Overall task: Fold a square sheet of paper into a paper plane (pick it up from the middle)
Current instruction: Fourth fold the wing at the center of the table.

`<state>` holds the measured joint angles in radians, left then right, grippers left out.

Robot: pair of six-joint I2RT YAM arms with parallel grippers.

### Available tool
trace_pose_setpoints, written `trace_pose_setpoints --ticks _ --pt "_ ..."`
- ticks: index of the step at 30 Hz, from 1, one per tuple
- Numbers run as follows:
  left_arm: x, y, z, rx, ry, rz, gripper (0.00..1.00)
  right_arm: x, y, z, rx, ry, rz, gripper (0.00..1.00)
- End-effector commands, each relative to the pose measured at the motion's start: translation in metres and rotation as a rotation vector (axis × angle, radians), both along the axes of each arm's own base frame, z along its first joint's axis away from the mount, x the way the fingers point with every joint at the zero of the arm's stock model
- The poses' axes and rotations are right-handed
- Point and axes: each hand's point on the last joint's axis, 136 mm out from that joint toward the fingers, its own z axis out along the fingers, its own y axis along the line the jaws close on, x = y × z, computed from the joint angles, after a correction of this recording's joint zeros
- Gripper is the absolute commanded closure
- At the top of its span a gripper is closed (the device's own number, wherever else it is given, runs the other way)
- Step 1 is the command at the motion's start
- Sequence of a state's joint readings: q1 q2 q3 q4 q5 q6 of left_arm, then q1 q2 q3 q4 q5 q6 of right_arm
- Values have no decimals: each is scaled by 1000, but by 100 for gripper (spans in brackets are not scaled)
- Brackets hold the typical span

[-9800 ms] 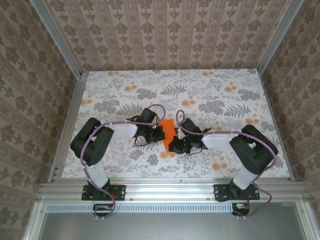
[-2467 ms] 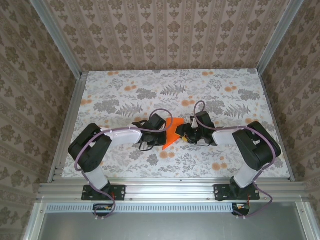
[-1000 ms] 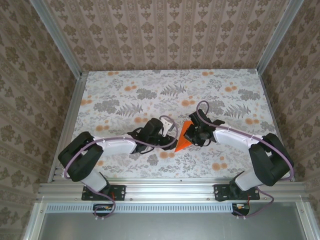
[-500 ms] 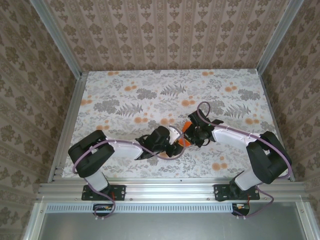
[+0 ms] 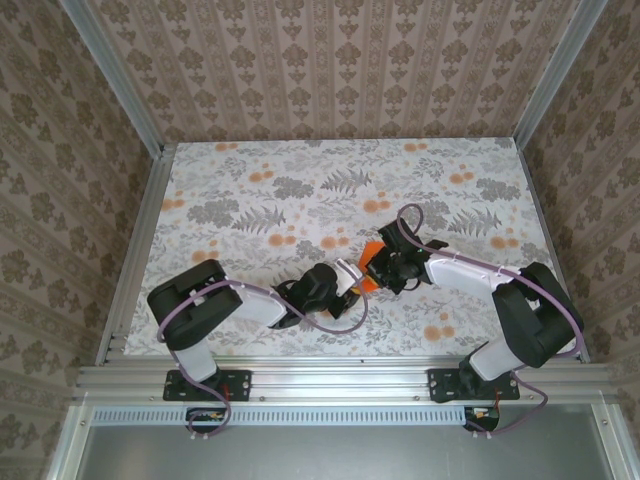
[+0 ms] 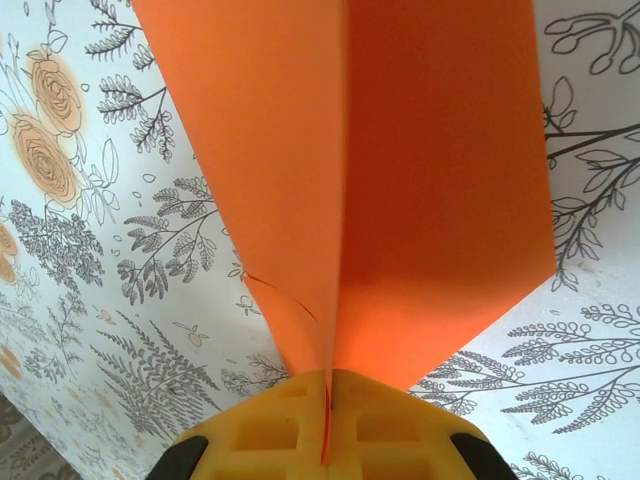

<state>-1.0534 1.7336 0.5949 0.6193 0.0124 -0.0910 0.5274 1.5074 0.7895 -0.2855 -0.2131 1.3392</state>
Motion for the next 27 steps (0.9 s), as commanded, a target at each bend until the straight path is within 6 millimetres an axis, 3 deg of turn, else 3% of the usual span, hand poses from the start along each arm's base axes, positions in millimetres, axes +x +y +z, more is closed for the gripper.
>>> trace_pose_setpoints --ticks 1,9,11,15,20,27 --pt "3 -1 0 -1 -45 4 77 -5 0 -7 23 40 -18 100" --pt "3 -5 -7 4 -21 6 81 -5 5 -8 69 48 -24 100" --pt "3 -6 -6 0 -18 5 86 -5 6 -8 77 50 -25 99" --pt "3 -4 -9 1 -2 18 94 1 4 -4 85 22 -8 82" --pt "4 -1 -13 -7 50 40 99 19 3 22 103 -142 108 55" --pt "9 5 -14 -56 152 82 100 21 -18 41 70 -334 173 51"
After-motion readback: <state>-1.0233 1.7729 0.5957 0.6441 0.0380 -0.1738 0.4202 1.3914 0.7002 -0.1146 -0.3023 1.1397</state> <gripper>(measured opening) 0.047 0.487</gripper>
